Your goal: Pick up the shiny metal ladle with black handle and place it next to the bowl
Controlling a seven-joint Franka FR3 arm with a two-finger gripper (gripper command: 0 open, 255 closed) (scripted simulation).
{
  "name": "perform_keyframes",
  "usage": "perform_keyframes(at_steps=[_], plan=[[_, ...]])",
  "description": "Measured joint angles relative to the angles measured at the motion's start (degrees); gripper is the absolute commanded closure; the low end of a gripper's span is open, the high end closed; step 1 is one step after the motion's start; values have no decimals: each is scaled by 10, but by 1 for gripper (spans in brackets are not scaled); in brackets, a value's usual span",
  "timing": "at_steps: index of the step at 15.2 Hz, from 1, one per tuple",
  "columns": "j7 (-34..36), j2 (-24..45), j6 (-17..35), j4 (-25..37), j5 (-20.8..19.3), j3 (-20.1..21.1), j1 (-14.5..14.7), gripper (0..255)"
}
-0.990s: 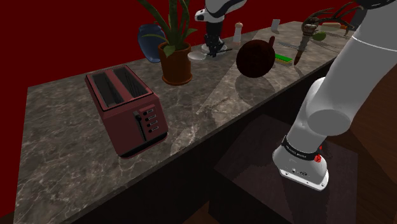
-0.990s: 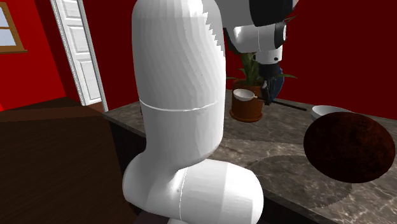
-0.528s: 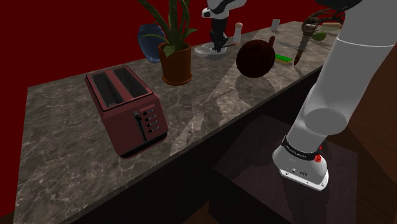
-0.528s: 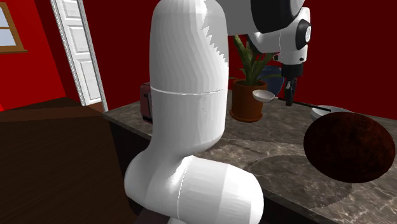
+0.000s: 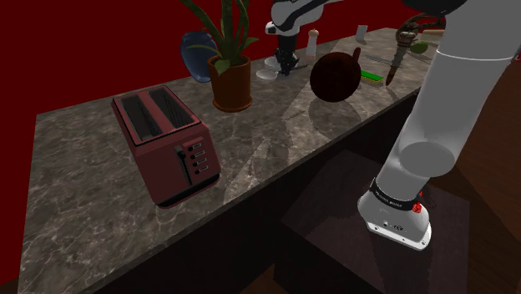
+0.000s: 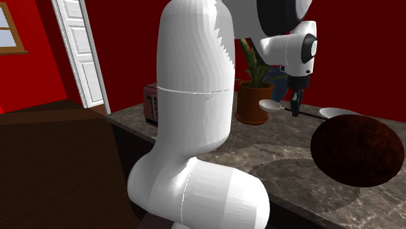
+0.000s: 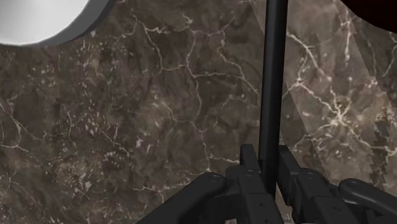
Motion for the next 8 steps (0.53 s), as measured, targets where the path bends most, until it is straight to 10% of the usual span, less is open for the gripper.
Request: perform_keyframes(at_steps=[8], plan=[[-1,22,58,-37,7,0,-2,255]])
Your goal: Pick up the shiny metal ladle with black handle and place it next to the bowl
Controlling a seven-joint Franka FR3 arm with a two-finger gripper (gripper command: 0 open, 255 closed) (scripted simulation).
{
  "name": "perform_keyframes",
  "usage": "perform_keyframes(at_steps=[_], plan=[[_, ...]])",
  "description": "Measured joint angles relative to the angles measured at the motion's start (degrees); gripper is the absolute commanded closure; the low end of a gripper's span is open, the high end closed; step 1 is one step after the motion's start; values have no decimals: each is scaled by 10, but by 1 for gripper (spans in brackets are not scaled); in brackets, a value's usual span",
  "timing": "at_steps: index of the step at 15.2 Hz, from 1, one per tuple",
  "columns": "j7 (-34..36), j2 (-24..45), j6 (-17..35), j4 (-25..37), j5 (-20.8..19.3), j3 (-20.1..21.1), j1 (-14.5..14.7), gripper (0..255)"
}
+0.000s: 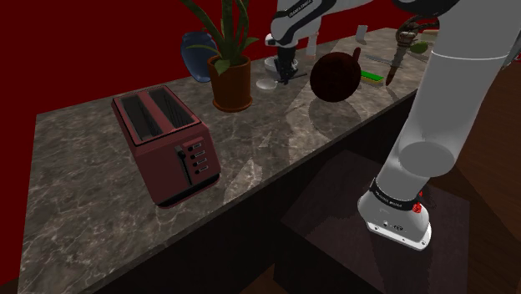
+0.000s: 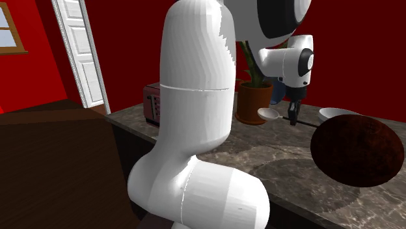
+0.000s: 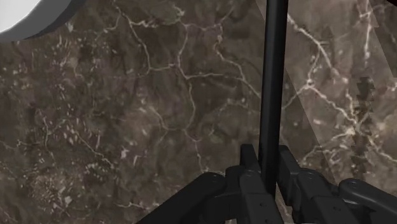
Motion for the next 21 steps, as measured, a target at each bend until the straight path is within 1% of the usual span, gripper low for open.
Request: perform_keyframes(at_steps=[12,18,19,21], plan=[[-8,48,87,-42,19,3,-7,255],[-8,50,91,-44,20,4,-6,255],[-8,50,91,-44,20,4,-6,0],[-8,50,91,-44,20,4,-6,0]])
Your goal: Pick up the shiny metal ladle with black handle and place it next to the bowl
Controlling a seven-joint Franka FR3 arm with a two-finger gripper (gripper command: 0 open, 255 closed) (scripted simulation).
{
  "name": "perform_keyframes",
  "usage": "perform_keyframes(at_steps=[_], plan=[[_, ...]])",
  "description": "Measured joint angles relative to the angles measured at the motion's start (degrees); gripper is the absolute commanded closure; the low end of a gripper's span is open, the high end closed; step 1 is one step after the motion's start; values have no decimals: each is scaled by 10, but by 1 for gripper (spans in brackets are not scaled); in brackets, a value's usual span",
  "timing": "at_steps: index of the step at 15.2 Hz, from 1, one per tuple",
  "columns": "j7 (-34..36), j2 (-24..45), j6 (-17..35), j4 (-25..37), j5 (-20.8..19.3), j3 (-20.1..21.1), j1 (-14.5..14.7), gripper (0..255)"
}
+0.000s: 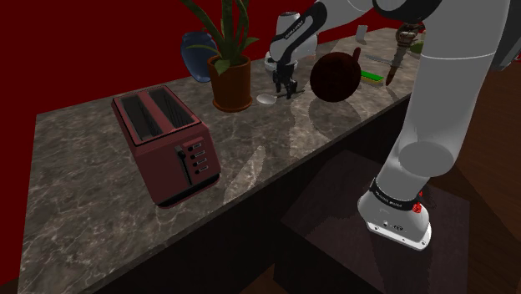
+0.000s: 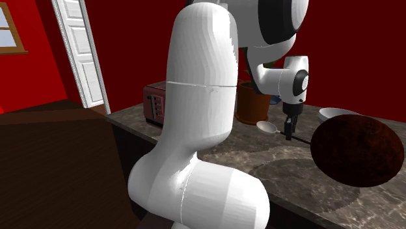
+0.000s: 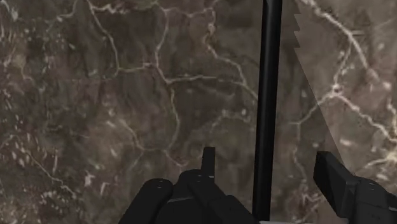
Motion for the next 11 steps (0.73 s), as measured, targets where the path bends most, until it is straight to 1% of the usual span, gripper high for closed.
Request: perform_keyframes(at_steps=[4,8,11], plan=[[0,0,0,0,0,0,0,0],[12,-34,-47,15,-16,-2,8,0],[14,-46,-62,18,-21,-3,10,0]])
